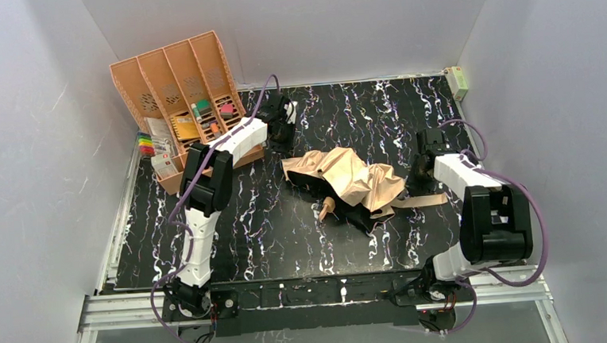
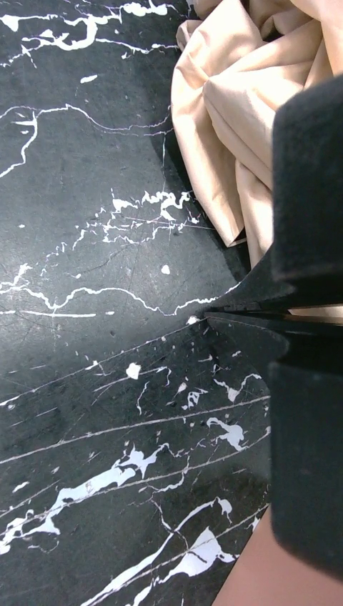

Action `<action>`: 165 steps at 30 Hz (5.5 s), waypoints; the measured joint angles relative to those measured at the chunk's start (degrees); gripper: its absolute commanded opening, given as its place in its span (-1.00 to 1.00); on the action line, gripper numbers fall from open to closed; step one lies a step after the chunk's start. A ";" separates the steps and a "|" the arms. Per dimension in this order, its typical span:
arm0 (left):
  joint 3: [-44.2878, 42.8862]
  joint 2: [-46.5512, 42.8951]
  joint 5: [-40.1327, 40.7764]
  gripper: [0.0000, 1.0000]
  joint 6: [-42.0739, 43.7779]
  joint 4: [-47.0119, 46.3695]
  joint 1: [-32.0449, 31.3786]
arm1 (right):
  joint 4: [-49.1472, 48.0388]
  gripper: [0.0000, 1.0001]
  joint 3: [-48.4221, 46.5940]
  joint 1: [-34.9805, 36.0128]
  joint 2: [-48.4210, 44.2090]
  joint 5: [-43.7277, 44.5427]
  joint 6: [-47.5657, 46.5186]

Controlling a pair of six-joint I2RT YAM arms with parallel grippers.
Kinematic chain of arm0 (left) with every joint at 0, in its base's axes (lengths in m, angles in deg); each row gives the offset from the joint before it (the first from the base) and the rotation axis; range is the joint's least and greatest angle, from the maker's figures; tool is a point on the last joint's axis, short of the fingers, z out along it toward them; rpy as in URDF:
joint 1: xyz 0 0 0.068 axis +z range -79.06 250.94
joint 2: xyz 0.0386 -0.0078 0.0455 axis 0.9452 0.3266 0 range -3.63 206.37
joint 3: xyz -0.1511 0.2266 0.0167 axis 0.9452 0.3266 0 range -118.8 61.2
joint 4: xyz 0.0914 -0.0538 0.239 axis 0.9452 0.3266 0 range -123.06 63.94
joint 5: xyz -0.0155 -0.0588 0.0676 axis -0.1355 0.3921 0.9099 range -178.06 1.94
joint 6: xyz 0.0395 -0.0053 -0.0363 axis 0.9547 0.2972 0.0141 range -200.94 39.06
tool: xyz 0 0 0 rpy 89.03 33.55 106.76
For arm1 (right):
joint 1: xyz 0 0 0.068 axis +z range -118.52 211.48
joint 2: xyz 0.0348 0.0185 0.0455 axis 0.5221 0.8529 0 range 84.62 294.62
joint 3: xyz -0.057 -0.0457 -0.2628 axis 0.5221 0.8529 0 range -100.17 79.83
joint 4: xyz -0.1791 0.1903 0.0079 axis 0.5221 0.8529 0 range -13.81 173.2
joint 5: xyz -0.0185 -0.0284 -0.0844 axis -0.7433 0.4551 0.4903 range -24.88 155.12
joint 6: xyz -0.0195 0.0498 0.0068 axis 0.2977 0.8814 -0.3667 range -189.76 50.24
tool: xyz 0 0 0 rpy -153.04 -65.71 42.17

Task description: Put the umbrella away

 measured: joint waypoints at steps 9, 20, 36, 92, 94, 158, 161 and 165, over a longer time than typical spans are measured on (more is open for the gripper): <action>4.35 -1.84 -0.48 -1.00 -0.31 -3.13 -0.46 | -3.87 -1.00 2.56 -0.07 3.19 -11.82 -0.90; 20.79 -10.54 -7.61 -1.00 -5.73 -13.49 -6.56 | -9.53 -1.00 10.29 8.09 -1.66 -23.06 3.87; 18.38 -6.99 -21.49 -1.00 -0.39 -15.87 -14.67 | -25.33 -1.00 13.64 27.76 -1.77 -20.20 18.36; 41.59 -22.67 -7.98 -0.74 -12.00 -28.65 -12.02 | -20.96 -0.33 16.09 31.17 -7.43 -14.53 10.45; 38.99 -22.10 -8.11 -0.72 -11.17 -27.04 -10.01 | -24.02 -0.28 14.38 30.86 -4.33 -13.97 10.21; 56.78 -42.80 -12.24 -0.48 -15.85 -27.12 -5.73 | -33.44 -0.78 14.23 25.18 -3.54 -34.51 -2.75; 56.78 -42.80 -12.31 -0.47 -15.82 -27.04 -5.73 | -34.42 -0.95 13.60 25.18 -1.55 -34.51 -2.01; 56.78 -42.82 -12.28 -0.46 -15.80 -26.91 -5.73 | -35.19 -1.00 12.52 25.35 -0.15 -34.53 -1.31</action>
